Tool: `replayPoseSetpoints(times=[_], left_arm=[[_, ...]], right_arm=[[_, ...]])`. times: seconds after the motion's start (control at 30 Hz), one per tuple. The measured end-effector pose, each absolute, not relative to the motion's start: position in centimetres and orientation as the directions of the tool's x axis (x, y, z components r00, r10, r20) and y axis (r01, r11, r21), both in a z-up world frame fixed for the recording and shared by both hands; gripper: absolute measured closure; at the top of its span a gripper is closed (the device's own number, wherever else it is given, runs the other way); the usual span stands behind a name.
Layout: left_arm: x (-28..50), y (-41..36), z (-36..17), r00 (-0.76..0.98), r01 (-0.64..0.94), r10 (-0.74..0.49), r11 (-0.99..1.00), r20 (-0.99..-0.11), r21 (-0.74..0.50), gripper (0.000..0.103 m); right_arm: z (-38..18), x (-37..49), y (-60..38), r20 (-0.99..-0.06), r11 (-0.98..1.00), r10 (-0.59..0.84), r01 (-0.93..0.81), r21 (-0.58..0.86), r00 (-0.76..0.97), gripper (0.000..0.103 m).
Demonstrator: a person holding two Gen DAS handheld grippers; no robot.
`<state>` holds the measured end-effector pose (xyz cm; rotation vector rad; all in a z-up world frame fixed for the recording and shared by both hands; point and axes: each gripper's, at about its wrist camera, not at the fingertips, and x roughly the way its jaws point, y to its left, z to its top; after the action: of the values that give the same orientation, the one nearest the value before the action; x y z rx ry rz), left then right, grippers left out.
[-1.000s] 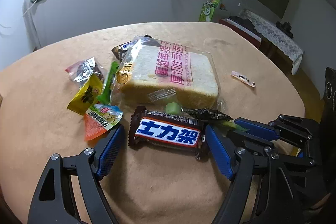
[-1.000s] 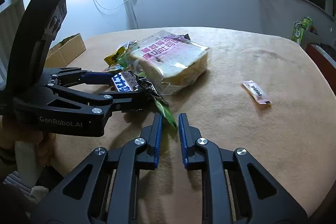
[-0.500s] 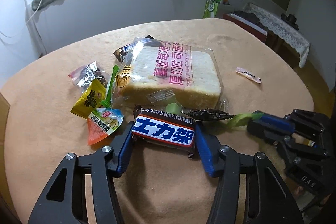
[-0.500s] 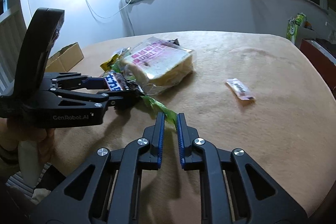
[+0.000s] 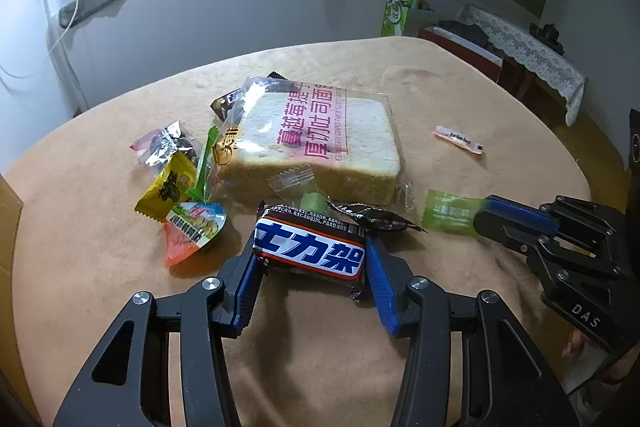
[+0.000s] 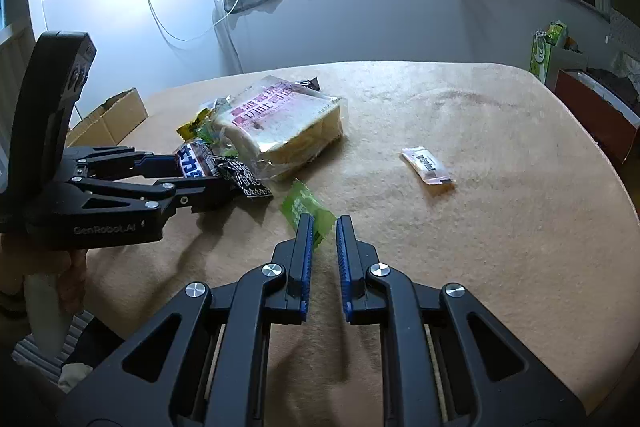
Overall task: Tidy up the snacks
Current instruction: 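Grasp the blue-label chocolate bar with left tool while right tool grasps green candy, then carry both snacks to the box and open both tools to release them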
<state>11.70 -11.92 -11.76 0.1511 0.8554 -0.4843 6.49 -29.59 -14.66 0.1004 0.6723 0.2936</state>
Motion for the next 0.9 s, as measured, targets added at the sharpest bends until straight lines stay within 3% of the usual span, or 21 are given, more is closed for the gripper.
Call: replayPoseSetpoints(times=[0.27, 0.3, 0.4, 0.43, 0.5, 0.53, 0.57, 0.6, 0.63, 0.9], left_arm=[[10.2, -8.8, -11.3, 0.543, 0.443, -0.413, 0.881, -0.731, -0.168, 0.055], [10.1, -8.7, -11.3, 0.544, 0.441, -0.412, 0.881, -0.731, -0.169, 0.055], [9.5, -8.4, -11.3, 0.548, 0.436, -0.402, 0.886, -0.733, -0.159, 0.055], [9.4, -8.3, -11.3, 0.549, 0.433, -0.400, 0.887, -0.734, -0.161, 0.055], [9.1, -8.1, -11.3, 0.549, 0.426, -0.395, 0.890, -0.737, -0.160, 0.055], [9.0, -8.2, -11.1, 0.553, 0.425, -0.388, 0.893, -0.738, -0.151, 0.055], [8.8, -8.3, -10.9, 0.560, 0.425, -0.373, 0.896, -0.740, -0.131, 0.055], [8.7, -8.4, -10.8, 0.564, 0.426, -0.366, 0.897, -0.740, -0.119, 0.055], [8.4, -8.6, -10.4, 0.573, 0.428, -0.357, 0.898, -0.738, -0.101, 0.055], [7.1, -8.8, -8.5, 0.631, 0.418, -0.304, 0.908, -0.714, -0.018, 0.055]], right_arm=[[-14.5, 6.3, -29.7, -0.587, 0.951, 0.311, -0.245, 0.191, 0.748, 0.091], [-14.7, 6.4, -29.6, -0.595, 0.950, 0.313, -0.251, 0.188, 0.740, 0.086], [-14.9, 6.6, -28.8, -0.602, 0.948, 0.314, -0.282, 0.150, 0.734, 0.040], [-15.0, 6.6, -28.4, -0.599, 0.947, 0.311, -0.295, 0.128, 0.738, 0.037], [-15.2, 6.9, -27.7, -0.610, 0.950, 0.285, -0.301, 0.079, 0.739, 0.037], [-15.4, 7.2, -27.2, -0.625, 0.950, 0.272, -0.307, 0.055, 0.731, 0.042], [-15.6, 7.4, -27.0, -0.632, 0.949, 0.268, -0.312, 0.043, 0.728, 0.050], [-15.6, 7.4, -26.8, -0.631, 0.951, 0.254, -0.308, 0.026, 0.733, 0.069], [-15.5, 7.4, -26.8, -0.632, 0.951, 0.252, -0.307, 0.024, 0.733, 0.079], [-14.9, 6.7, -27.8, -0.626, 0.961, 0.253, -0.266, 0.075, 0.738, 0.079]])
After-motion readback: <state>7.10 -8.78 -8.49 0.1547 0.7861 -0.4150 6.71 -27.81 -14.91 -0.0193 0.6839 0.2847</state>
